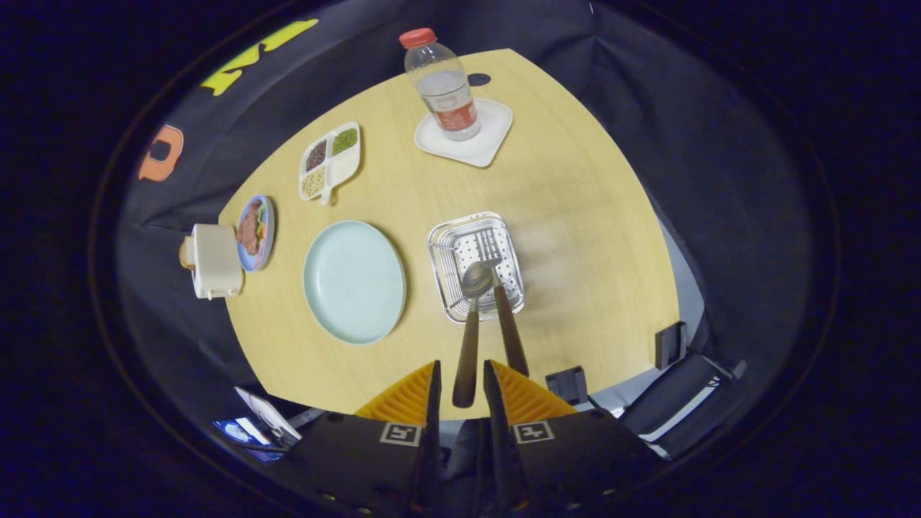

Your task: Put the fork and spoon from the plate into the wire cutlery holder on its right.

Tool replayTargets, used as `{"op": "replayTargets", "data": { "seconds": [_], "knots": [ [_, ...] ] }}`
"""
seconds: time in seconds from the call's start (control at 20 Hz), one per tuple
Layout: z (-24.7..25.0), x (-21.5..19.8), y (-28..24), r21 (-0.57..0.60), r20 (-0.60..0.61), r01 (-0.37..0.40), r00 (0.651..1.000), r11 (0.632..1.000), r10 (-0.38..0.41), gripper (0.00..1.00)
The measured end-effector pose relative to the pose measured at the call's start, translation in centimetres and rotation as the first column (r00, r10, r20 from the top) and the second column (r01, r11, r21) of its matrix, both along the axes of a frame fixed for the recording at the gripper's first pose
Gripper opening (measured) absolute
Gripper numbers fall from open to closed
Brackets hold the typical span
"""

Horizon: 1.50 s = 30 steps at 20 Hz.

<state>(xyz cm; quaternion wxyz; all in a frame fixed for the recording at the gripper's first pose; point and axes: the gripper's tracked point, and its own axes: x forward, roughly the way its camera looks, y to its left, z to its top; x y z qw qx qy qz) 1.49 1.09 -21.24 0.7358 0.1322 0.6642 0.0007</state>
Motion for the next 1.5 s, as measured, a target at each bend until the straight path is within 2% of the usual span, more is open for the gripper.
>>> {"op": "replayTargets", "data": {
  "seconds": [0.25, 0.4, 0.5, 0.65, 0.8, 0.9, 0.95, 1.2, 1.3, 1.4, 1.5],
  "knots": [
    [2.3, 2.3, 0.5, -0.06, 0.15, -0.048, 0.987, 0.997, 0.057, 0.83],
    [4.7, 4.1, 0.6, -0.11, 0.273, -0.056, 0.958, 0.992, 0.084, 0.94],
    [7.1, 5.2, 1.4, -0.144, 0.383, -0.074, 0.915, 0.987, 0.124, 0.95],
    [12.2, 7.0, 3.1, -0.182, 0.575, -0.081, 0.8, 0.98, 0.173, 0.95],
    [17.7, 6.3, 5.3, -0.225, 0.731, -0.101, 0.64, 0.969, 0.237, 0.96],
    [21.1, 5.1, 6.6, -0.206, 0.817, -0.101, 0.53, 0.973, 0.228, 0.97],
    [22.2, 4.7, 7.1, -0.191, 0.845, -0.098, 0.49, 0.977, 0.214, 0.97],
    [27.3, 3.5, 6.4, -0.144, 0.962, -0.024, 0.231, 0.989, 0.145, 0.97],
    [27.6, 2.6, 6.3, -0.147, 0.975, -0.006, 0.17, 0.989, 0.146, 0.97],
    [26.9, 1.8, 5.8, -0.161, 0.976, 0.011, 0.148, 0.987, 0.158, 0.96],
    [26.3, 1.4, 5.8, -0.183, 0.973, 0.008, 0.141, 0.983, 0.18, 0.96]
  ]
}}
